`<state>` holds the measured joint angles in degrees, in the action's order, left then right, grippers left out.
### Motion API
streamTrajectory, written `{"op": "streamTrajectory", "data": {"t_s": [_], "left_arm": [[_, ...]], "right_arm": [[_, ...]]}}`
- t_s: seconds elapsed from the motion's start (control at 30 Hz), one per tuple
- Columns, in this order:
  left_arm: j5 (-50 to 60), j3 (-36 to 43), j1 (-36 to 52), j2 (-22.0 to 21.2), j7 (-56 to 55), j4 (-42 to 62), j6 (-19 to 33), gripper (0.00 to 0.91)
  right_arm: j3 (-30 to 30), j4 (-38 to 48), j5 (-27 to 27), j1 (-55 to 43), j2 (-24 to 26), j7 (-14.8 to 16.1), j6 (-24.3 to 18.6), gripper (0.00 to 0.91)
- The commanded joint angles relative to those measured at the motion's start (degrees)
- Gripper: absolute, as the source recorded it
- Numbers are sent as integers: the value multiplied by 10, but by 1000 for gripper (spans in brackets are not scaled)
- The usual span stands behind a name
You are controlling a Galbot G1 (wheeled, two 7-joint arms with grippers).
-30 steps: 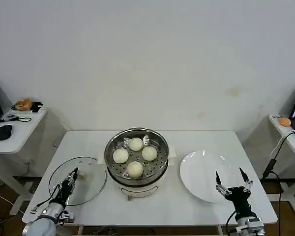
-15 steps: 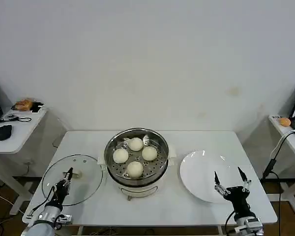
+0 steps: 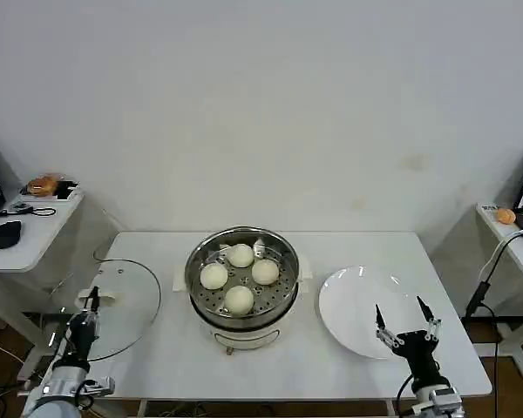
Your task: Take steamed baozi put them in steamer then cover it.
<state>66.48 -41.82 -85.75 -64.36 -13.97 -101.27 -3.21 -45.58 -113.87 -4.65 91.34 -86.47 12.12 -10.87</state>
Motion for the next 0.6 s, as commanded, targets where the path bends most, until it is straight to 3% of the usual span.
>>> {"op": "streamTrajectory", "data": {"t_s": [0.03,0.2,0.47,0.6], "left_arm": [[-46,-42,-56,17,101,-165,-80,0],[-45,-4,-52,31,140,-242,-107,0],[-31,95,31,57,187,-252,-151,0],[-16,148,89,50,207,-230,-167,0]], "right_arm": [[4,2,-7,1,-1,2,-1,907],[9,13,-14,4,-3,2,-12,907],[15,20,-26,8,-6,1,-21,907],[18,21,-29,8,-7,1,-23,907]]}}
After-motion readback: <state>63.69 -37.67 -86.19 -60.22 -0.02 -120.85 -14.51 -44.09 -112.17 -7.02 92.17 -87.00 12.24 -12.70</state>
